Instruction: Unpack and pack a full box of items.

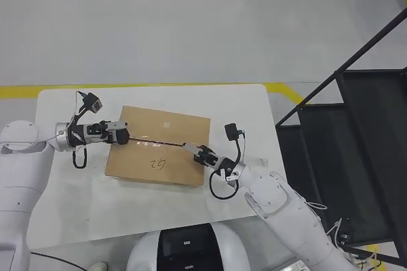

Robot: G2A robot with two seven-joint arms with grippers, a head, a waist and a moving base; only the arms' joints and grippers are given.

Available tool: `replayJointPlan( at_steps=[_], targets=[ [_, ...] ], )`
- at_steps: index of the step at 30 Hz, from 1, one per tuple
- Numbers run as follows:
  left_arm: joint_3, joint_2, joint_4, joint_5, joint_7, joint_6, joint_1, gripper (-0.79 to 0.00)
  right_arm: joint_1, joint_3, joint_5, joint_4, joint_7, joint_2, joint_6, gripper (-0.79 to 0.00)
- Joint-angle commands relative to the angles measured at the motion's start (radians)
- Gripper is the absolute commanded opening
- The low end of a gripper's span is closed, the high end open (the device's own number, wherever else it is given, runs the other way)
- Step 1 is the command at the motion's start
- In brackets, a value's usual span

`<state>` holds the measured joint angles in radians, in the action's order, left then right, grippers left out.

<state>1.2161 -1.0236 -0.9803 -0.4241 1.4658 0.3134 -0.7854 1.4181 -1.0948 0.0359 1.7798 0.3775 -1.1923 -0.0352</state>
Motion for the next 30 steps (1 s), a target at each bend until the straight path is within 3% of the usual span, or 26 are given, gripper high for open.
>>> replayJointPlan(
  at_steps=[1, 14, 18, 22, 26, 30],
  targets=[
    [0.004, 0.004, -0.006, 0.024, -0.017, -0.005, -0.002, 0.0, -0.003, -0.003, -0.005, 0.0, -0.003, -0.001, 0.001, 0.0],
    [0.014, 0.016, -0.04, 0.047, -0.033, -0.04, -0.012, 0.0, 0.058, -0.104, -0.02, 0.053, -0.053, 0.009, -0.028, 0.0],
    [0.014, 0.016, -0.04, 0.047, -0.033, -0.04, -0.012, 0.0, 0.103, -0.161, 0.013, 0.07, -0.117, 0.014, -0.07, 0.0],
    [0.014, 0.016, -0.04, 0.047, -0.033, -0.04, -0.012, 0.0, 0.174, -0.217, -0.013, 0.082, -0.141, 0.02, -0.039, 0.0],
    [0.014, 0.016, -0.04, 0.047, -0.033, -0.04, -0.012, 0.0, 0.261, -0.247, -0.117, 0.123, -0.009, 0.029, 0.005, 0.0],
    [0.014, 0.016, -0.04, 0.047, -0.033, -0.04, -0.012, 0.0, 0.302, -0.244, -0.142, 0.112, 0.034, 0.031, 0.028, 0.0]
  ],
)
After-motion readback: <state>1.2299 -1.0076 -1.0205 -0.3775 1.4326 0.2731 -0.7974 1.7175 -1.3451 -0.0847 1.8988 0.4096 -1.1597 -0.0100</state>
